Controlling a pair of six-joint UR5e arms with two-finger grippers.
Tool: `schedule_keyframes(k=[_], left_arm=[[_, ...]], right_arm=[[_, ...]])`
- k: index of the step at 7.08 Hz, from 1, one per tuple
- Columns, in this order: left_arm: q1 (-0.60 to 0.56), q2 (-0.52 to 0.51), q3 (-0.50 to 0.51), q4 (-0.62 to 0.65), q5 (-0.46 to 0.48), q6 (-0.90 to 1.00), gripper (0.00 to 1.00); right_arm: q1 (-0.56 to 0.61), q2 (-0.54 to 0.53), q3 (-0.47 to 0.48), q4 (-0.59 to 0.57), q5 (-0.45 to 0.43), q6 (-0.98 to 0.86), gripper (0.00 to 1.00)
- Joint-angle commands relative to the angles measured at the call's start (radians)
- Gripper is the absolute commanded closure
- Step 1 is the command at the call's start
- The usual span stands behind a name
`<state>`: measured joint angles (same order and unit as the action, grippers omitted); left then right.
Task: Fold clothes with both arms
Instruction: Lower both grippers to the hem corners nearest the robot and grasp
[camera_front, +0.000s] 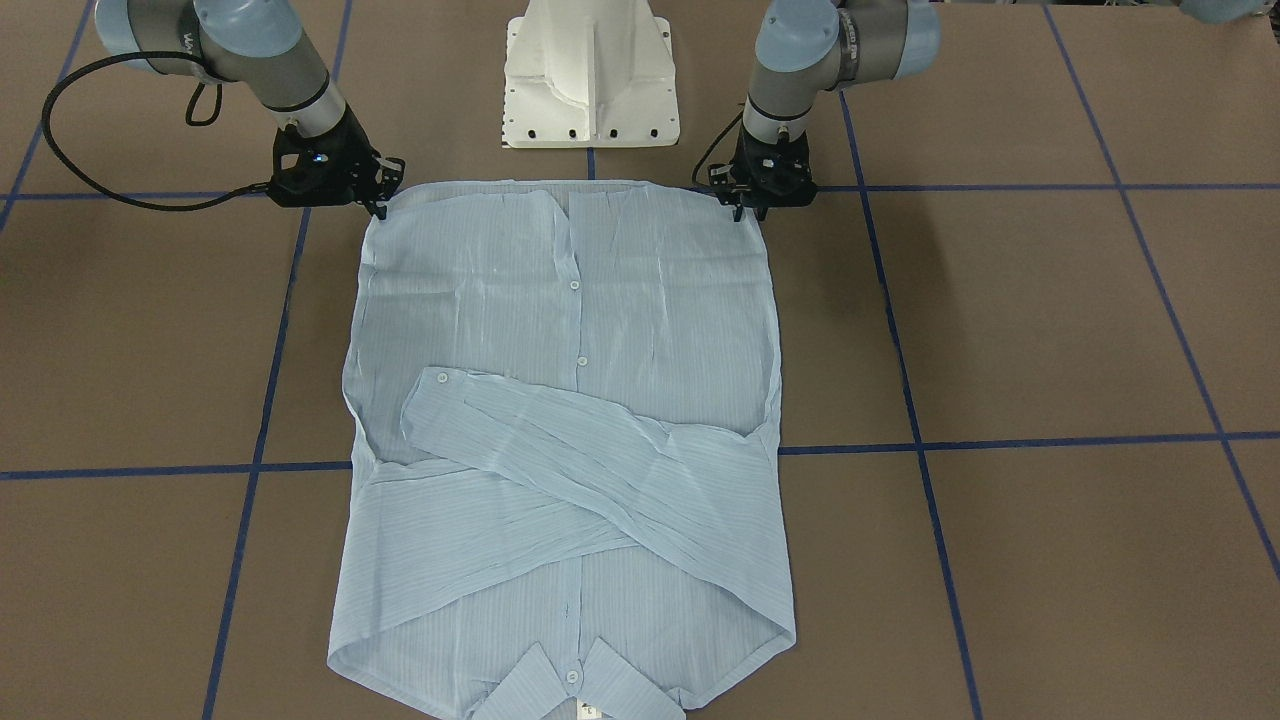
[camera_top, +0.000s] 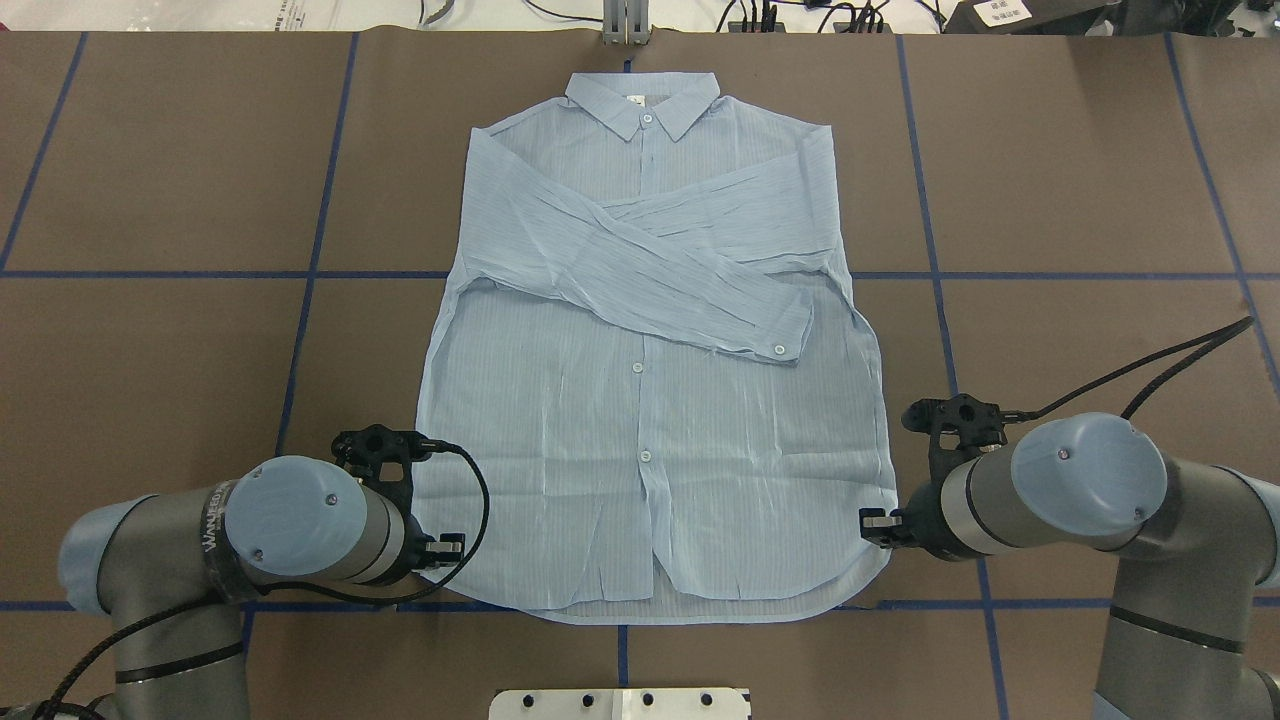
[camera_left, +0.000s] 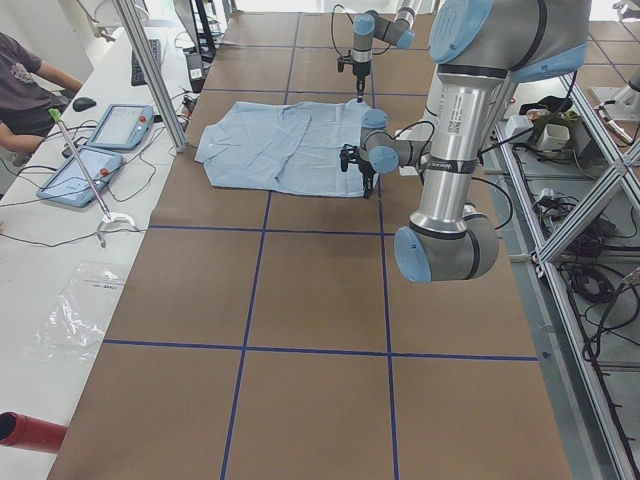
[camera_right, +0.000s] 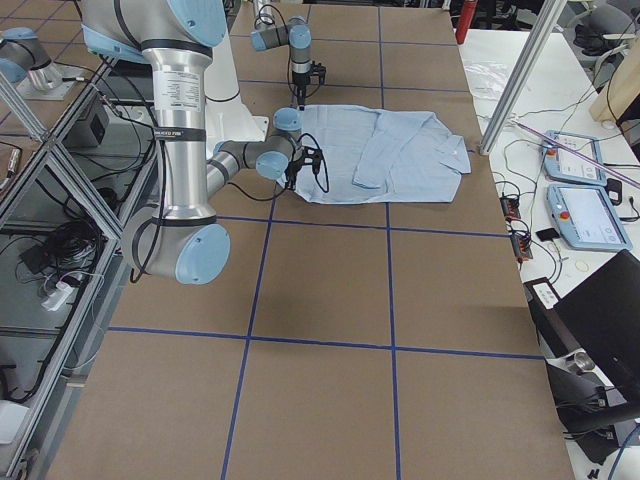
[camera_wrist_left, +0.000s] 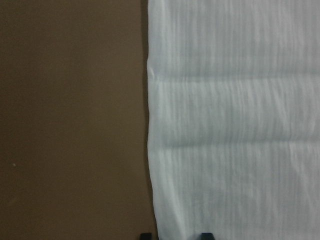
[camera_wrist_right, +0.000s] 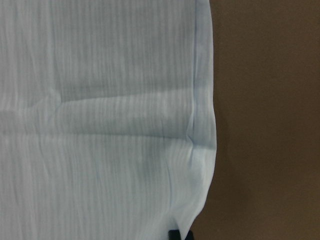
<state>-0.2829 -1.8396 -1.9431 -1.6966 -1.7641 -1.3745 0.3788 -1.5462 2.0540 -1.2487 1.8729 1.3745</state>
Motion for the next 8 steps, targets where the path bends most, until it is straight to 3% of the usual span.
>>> schedule_keyframes(k=[1, 2, 3, 7, 8], left_arm=[[0.001, -0.004, 0.0, 0.0, 0.0, 0.0, 0.85], [0.001, -0.004, -0.003, 0.0, 0.0, 0.0, 0.97], [0.001, -0.004, -0.008, 0.0, -0.002, 0.0, 1.0], [-0.059, -0.003, -0.146, 0.002, -0.005, 0.008, 1.0], [-0.096, -0.004, -0.152, 0.002, -0.047, 0.017, 1.0]], right_arm=[[0.005, 0.0, 0.0, 0.0, 0.0, 0.0, 1.0], [0.006, 0.0, 0.0, 0.0, 0.0, 0.0, 1.0], [0.009, 0.0, 0.0, 0.0, 0.0, 0.0, 1.0], [0.078, 0.003, 0.034, 0.002, 0.005, -0.002, 1.0], [0.122, 0.006, 0.037, 0.002, 0.052, -0.003, 1.0]])
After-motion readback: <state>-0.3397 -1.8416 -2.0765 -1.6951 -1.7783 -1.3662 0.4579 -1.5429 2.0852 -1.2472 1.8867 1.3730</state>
